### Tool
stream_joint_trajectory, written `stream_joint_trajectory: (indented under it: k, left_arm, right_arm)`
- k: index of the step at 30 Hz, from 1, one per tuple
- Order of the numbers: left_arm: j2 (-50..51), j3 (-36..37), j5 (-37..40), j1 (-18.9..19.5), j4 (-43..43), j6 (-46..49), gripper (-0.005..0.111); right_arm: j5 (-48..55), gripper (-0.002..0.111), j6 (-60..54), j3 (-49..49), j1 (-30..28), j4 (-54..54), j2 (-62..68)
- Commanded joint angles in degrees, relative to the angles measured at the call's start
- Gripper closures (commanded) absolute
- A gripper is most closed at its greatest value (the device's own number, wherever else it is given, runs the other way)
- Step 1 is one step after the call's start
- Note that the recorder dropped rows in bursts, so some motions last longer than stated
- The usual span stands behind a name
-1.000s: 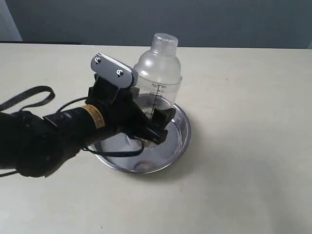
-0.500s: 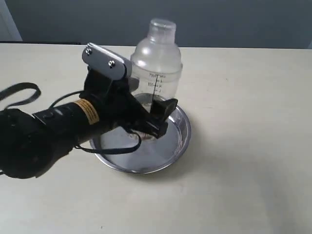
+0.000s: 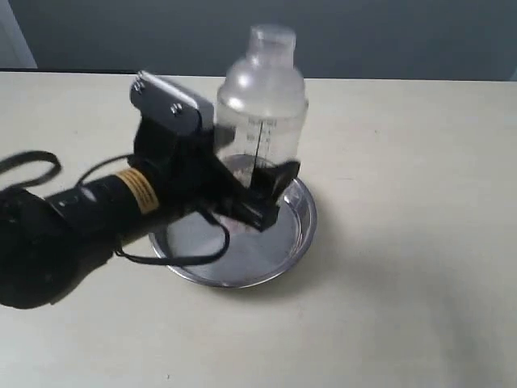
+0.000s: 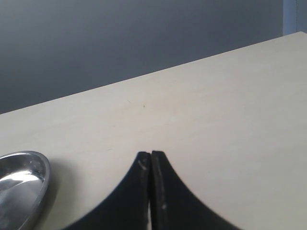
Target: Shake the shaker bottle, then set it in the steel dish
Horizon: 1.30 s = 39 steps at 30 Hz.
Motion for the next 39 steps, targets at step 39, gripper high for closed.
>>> stream_joint_trajectory:
  k: [39]
  left_arm:
    - [-10.3, -4.3, 1.1, 2.1, 1.5, 1.8, 0.106]
  right_arm:
    - [-0.6, 0.109, -0.1, 0.0, -0.2, -0.1, -0.3]
